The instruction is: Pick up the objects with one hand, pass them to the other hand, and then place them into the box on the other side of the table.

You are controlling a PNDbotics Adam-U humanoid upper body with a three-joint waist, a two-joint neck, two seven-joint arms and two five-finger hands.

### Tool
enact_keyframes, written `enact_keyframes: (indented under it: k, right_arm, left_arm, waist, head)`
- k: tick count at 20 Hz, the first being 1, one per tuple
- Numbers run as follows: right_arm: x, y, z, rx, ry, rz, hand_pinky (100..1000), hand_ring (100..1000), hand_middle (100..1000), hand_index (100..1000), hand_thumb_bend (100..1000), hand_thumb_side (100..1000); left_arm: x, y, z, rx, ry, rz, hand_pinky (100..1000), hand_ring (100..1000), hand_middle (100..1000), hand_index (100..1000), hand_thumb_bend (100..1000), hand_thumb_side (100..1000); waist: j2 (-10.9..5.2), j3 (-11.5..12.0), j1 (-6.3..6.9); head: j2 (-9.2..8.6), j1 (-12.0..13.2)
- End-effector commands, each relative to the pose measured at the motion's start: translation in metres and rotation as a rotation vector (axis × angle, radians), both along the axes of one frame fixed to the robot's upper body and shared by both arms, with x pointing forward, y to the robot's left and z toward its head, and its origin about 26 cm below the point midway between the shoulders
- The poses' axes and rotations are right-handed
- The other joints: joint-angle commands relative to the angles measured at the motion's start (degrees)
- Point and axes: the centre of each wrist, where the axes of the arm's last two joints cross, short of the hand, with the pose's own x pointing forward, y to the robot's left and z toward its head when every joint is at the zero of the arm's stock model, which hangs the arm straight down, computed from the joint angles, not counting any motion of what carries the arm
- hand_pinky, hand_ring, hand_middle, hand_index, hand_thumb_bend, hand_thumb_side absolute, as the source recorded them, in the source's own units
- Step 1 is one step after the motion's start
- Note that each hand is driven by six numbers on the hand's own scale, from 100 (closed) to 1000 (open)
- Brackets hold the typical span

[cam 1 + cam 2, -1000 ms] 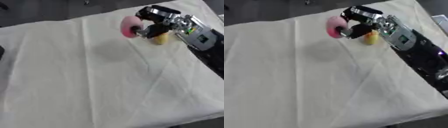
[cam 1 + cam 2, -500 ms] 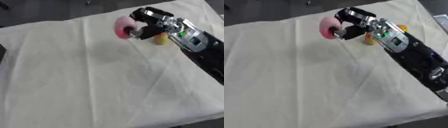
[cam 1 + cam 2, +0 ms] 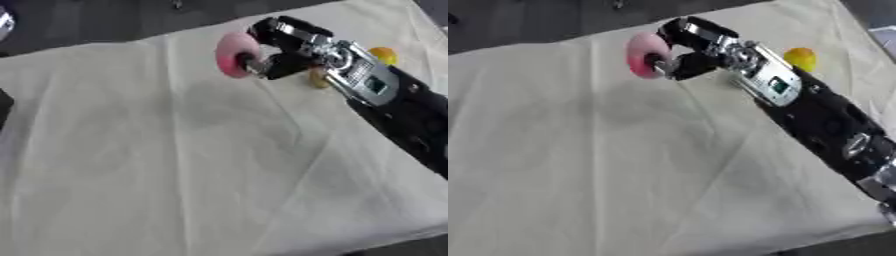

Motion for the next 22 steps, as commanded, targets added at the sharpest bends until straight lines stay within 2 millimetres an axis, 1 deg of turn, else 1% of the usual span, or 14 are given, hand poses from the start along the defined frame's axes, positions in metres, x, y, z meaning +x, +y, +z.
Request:
enact_keyframes:
  k: [1, 3, 6, 14, 17, 22]
  right_arm:
    - [0.0, 0.005, 0.013, 0.012, -0.039, 0.026, 929, 510, 324, 520, 100, 207]
    - [0.0, 0.009, 0.013, 0.017, -0.042, 0.047, 929, 510, 324, 520, 100, 209]
    - [-0.002, 0.016, 0.013, 0.018, -0.039, 0.076, 928, 510, 324, 520, 100, 206]
    - [-0.003, 0.032, 0.01, 0.013, -0.068, 0.153, 923, 510, 325, 520, 100, 190]
    - [-0.005, 0.037, 0.011, 0.016, -0.086, 0.186, 921, 510, 325, 520, 100, 179]
    - [-0.009, 0.045, 0.013, 0.028, -0.113, 0.237, 917, 507, 325, 519, 100, 170]
  left_arm:
    - [-0.001, -0.014, 0.005, 0.019, -0.007, 0.018, 848, 846, 870, 887, 178, 486]
    - [-0.001, -0.025, 0.003, 0.021, -0.003, 0.016, 850, 846, 870, 888, 203, 442]
    - [-0.002, -0.037, -0.001, 0.024, -0.012, 0.027, 851, 845, 869, 888, 221, 409]
    - [-0.001, -0.065, -0.009, 0.041, -0.027, 0.016, 861, 852, 875, 889, 273, 366]
    - [-0.001, -0.072, -0.011, 0.059, -0.029, 0.007, 865, 854, 876, 887, 299, 355]
    - [0.0, -0.085, -0.015, 0.1, -0.022, -0.024, 871, 858, 879, 887, 347, 391]
  waist:
    - [-1.54, 0.29, 0.67]
    - [-1.52, 0.53, 0.69]
    - [-1.5, 0.82, 0.71]
    - [-1.4, 1.11, 0.6]
    - [-1.38, 1.05, 0.54]
    - [-1.32, 0.94, 0.44]
  head:
    - [-0.13, -0.32]
    - [-0.13, -0.34]
    - [-0.13, -0.13]
    - [-0.13, 0.48]
    - [-0.13, 0.65]
    - [-0.13, 0.87]
